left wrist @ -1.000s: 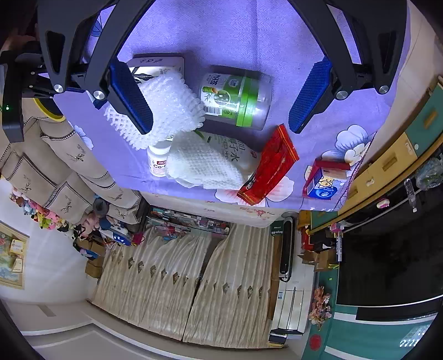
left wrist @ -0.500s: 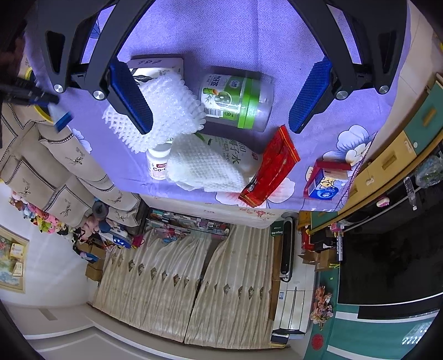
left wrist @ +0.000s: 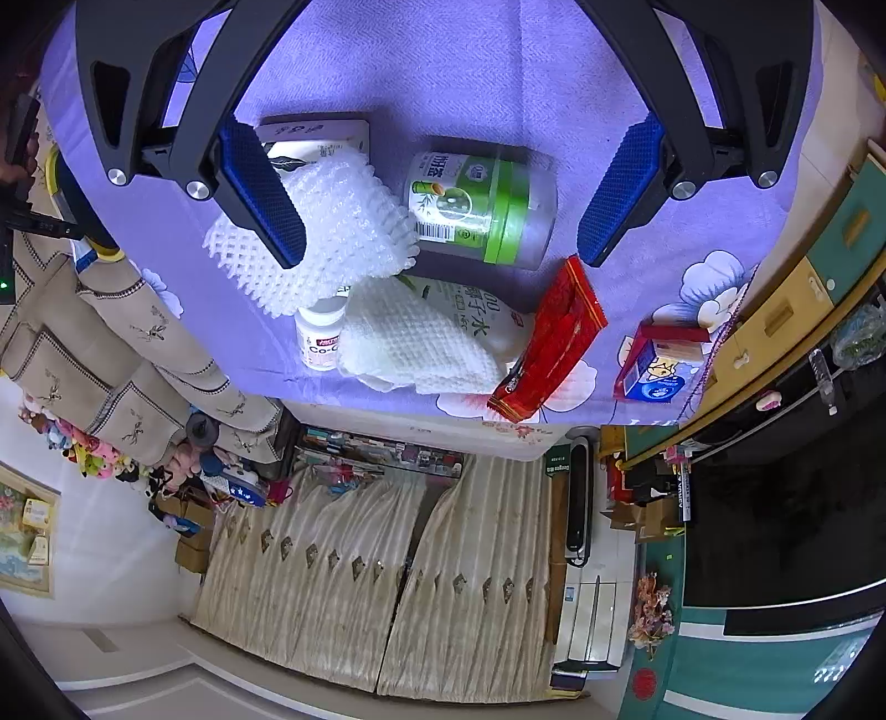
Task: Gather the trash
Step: 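Carry the white tube packet over the bin and release it with the right gripper, then close the left gripper on the white foam fruit net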
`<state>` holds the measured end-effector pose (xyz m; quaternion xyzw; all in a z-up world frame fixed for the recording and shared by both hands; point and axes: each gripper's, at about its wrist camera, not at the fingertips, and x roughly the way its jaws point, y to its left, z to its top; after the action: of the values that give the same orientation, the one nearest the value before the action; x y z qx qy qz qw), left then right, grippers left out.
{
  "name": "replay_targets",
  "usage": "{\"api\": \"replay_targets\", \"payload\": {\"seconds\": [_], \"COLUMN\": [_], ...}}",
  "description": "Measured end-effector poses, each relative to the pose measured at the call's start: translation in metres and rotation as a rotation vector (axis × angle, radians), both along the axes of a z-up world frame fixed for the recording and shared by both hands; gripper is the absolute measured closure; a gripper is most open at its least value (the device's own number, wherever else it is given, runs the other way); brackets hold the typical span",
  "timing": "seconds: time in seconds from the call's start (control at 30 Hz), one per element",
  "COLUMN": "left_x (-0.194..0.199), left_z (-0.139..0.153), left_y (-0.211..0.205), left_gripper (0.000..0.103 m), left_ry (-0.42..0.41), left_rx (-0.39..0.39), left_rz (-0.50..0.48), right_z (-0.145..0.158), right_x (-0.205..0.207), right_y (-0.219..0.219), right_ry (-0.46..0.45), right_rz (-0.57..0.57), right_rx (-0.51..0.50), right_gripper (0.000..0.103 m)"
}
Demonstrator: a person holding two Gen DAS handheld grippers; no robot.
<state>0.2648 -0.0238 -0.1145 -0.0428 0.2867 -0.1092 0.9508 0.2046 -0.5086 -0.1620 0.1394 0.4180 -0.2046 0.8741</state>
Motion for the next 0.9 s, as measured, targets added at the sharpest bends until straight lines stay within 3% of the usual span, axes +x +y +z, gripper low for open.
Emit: {"api": "replay_targets", "payload": {"seconds": [0.17, 0.43, 0.77, 0.9], "left_x": [0.001, 0.002, 0.018, 0.034], "left_z": [-0.002, -0.005, -0.011, -0.005], "left_y": [-0.003, -0.01, -0.022, -0.03], "left_gripper": [0.006, 0.006, 0.006, 0.007], "left_ry": [0.006, 0.021, 0.115, 0.138], "left_rx": [0.006, 0.019, -0.017, 0.023], "left_rz": [-0.009, -0.043, -0.089, -0.094], "right_z": [-0.012, -0.004, 0.014, 0.017], "right_x": [-0.002, -0.015, -0.022, -0.026], "right_y": [-0.018, -0.008, 0.016, 0.021], "right_ry": [0.015, -0.024, -0.084, -0.105], "right_rz": [-0.068, -0.048, 0.006, 0.022], "right_rx": [-0.015, -0.003, 0.0, 0.008], "right_gripper": [0.052, 0.048, 0.046, 0.046]}}
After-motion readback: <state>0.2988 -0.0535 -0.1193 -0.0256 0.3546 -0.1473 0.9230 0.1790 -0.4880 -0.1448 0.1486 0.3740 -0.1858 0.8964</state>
